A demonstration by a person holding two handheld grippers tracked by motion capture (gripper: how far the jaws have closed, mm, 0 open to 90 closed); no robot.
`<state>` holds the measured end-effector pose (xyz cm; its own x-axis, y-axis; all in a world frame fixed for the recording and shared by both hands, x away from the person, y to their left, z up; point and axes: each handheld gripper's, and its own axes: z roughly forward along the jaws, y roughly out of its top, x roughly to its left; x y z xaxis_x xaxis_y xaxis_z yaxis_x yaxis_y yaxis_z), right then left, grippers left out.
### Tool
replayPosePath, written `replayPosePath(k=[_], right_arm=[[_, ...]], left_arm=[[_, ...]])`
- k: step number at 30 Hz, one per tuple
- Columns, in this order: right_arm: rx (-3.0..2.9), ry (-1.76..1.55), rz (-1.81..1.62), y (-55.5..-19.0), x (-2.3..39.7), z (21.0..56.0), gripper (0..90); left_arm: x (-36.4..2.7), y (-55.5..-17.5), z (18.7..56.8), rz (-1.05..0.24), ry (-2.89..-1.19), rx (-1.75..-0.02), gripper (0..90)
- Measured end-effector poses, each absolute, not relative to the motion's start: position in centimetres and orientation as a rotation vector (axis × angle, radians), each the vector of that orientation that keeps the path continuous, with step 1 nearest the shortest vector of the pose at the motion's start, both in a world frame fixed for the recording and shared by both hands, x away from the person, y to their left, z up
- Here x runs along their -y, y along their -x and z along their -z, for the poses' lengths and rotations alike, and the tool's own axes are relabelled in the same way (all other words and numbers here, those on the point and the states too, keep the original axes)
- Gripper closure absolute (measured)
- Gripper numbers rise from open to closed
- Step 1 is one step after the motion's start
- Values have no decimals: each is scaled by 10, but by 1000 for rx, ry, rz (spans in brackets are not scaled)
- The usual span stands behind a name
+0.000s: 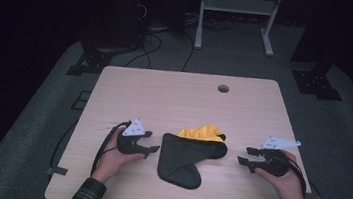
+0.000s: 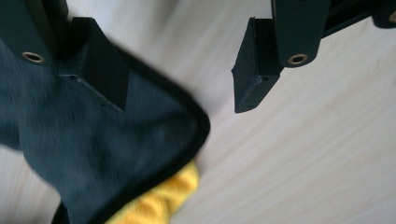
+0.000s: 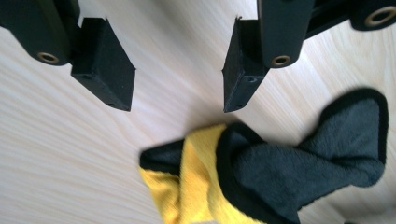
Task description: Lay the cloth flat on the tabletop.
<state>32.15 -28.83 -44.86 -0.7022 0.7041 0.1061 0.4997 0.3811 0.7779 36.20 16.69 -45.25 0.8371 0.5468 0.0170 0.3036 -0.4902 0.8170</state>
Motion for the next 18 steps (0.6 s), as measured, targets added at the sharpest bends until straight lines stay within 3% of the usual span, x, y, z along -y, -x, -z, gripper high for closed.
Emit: replayPosePath(k=[10, 18], right_arm=[[-2373, -1136, -1201, -311, 314, 459, 417], [-2391, -1120, -1185, -312, 308, 461, 416]], left_arm=[[-139, -390, 461, -280, -2165, -555, 375], [-131, -392, 460, -162, -2220, -619, 808]])
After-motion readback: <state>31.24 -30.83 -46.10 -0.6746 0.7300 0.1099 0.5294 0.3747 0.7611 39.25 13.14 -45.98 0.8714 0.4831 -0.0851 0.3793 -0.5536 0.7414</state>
